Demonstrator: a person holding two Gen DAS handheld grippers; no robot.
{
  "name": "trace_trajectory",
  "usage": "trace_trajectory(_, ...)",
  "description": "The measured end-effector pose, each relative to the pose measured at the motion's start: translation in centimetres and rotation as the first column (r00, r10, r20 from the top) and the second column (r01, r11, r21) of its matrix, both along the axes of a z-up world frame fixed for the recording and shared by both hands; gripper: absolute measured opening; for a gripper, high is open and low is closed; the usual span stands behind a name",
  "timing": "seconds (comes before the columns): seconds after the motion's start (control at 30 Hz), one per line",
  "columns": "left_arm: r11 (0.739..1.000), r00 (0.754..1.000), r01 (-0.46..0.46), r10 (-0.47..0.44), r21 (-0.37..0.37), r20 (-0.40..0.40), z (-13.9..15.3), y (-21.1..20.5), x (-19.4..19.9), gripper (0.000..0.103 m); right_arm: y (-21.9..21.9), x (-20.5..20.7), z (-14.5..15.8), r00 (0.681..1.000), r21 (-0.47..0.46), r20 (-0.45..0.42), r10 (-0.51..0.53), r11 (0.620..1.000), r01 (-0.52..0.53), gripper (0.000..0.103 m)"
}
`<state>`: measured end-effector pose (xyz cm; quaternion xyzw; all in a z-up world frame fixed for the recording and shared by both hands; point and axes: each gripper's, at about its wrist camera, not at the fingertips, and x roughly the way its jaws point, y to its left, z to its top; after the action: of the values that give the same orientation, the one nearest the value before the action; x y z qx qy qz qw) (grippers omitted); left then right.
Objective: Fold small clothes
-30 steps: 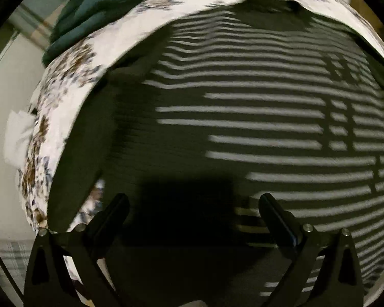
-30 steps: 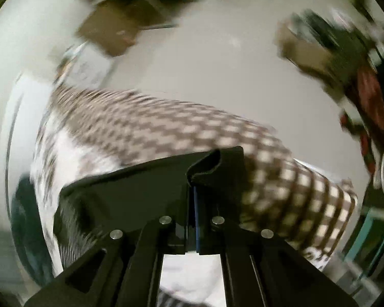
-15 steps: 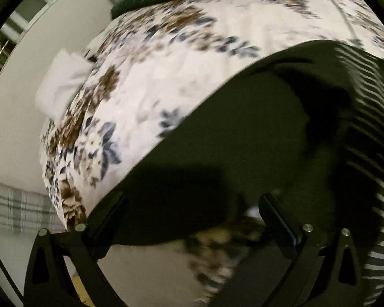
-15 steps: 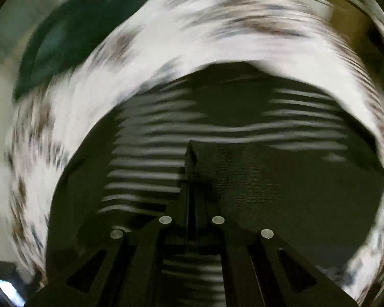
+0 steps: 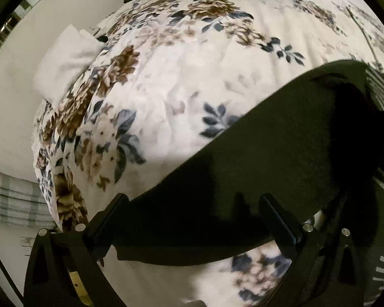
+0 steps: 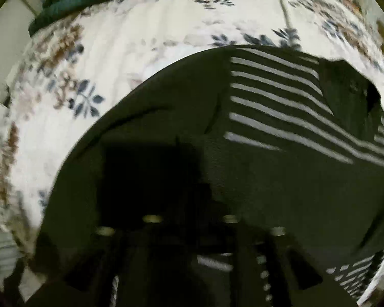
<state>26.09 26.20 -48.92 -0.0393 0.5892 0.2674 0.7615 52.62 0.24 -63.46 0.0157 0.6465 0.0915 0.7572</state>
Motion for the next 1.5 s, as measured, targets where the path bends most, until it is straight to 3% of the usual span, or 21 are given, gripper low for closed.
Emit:
trace_trajectory(0.03,1.000,1.000,-0.006,0.006,-0.014,0.004,0.3,0.5,-0.5,0.103,-1.3,-0.5,0.7,0.999,0.036,0.002,-0.033,0.999,0.033,0.056)
trace_trajectory(0.07,0.999,1.000,-0.016,0.017,-0.031,0.009,0.6,1.2,-1.3,0.103,-3.1,-1.2,1.7,0.997,0.079,0.012,-0.079,0.994,0.078,0.065)
trace_trajectory(0.23,0.988,0.995,-0.103,0.104,-0.118,0.007,1.6,5.9,-6.9,0.103,-9.8,-5.6,4.6,0.966,0.153,0.016,-0.257,0.956,0.251,0.086)
trace_trajectory(0.4,0.939,0.965,-0.259,0.259,-0.224,-0.031,-0.1,11.3,-12.6,0.103,-13.5,-10.7,4.5,0.944,0.132,-0.042,-0.327,0.935,0.330,0.087)
trace_trajectory(0.6,0.840,0.916,-0.390,0.396,-0.377,-0.066,-5.1,15.7,-15.8,0.101,-14.7,-14.5,1.2,0.931,0.057,-0.121,-0.344,0.934,0.352,0.087)
trace_trajectory(0.7,0.769,0.892,-0.389,0.453,-0.507,0.002,-6.4,16.3,-15.6,0.098,-14.2,-15.2,0.2,0.931,0.035,-0.144,-0.336,0.938,0.344,0.087)
trace_trajectory(0.8,0.737,0.881,-0.320,0.462,-0.596,0.098,-6.4,15.8,-13.8,0.098,-13.2,-15.7,-0.5,0.936,0.011,-0.151,-0.318,0.946,0.323,0.087)
trace_trajectory(0.87,0.758,0.898,-0.283,0.425,-0.588,0.116,-6.8,15.0,-12.0,0.080,-12.5,-15.9,-0.7,0.940,0.004,-0.156,-0.305,0.951,0.309,0.087)
trace_trajectory(0.9,0.777,0.908,-0.278,0.405,-0.565,0.110,-7.0,14.6,-11.2,0.053,-12.2,-16.0,-0.8,0.941,-0.002,-0.157,-0.300,0.953,0.304,0.087)
trace_trajectory(0.93,0.798,0.915,-0.283,0.391,-0.533,0.100,-6.9,14.3,-10.5,0.035,-11.9,-16.2,-1.0,0.943,-0.007,-0.161,-0.292,0.956,0.294,0.087)
trace_trajectory(1.0,0.806,0.913,-0.255,0.382,-0.534,0.141,-5.7,14.4,-10.0,0.014,-11.5,-16.6,-1.0,0.946,-0.013,-0.163,-0.282,0.959,0.283,0.087)
trace_trajectory(1.2,0.856,0.882,-0.201,0.370,-0.475,0.293,-0.2,17.8,-9.1,0.013,-11.1,-17.2,0.2,0.956,-0.017,-0.134,-0.261,0.965,0.261,0.087)
trace_trajectory(1.37,0.865,0.881,-0.192,0.360,-0.464,0.306,-0.2,20.8,-5.9,0.013,-11.9,-17.5,0.7,0.956,-0.029,-0.118,-0.270,0.963,0.268,0.087)
trace_trajectory(1.5,0.900,0.893,-0.154,0.303,-0.407,0.332,2.2,20.7,-4.4,0.013,-12.2,-16.4,1.1,0.955,-0.196,-0.071,-0.287,0.943,0.268,0.088)
